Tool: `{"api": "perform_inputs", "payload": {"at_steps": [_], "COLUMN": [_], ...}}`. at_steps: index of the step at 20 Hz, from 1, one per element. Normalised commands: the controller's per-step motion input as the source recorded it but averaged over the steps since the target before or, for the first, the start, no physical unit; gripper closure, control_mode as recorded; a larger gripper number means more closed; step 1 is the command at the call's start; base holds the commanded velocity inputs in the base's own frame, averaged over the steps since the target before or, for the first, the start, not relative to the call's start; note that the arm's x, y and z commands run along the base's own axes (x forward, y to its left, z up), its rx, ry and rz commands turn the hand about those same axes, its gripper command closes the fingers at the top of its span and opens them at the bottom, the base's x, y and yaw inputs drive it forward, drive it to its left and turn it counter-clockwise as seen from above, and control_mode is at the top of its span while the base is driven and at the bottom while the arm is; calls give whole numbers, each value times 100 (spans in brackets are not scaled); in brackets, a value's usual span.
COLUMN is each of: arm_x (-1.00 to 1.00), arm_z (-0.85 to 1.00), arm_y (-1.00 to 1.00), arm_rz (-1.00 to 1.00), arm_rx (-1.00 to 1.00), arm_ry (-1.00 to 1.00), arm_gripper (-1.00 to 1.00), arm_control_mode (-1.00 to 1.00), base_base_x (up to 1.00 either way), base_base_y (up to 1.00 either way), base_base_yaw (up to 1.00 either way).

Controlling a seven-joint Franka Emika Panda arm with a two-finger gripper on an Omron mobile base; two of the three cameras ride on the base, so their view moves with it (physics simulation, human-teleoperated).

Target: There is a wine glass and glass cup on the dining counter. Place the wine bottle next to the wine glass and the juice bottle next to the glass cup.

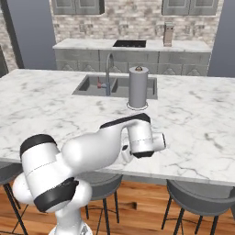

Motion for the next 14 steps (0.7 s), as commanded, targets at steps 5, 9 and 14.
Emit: {"api": "perform_inputs", "payload": {"at_steps": [5,9,14], "arm_x": [20,28,40], "arm_z": [-17,-22,-29], "arm_y": [2,10,17], "arm_rz": [2,0,0], "arm_rx": [0,0,1], "arm_ry": [0,0,0], "arm_gripper": [100,100,100], "arm_control_mode": [-100,-100,-100], "base_base_x": [0,0,0], "base_base_y": [0,0,0], "base_base_yaw": [0,0,0]}}
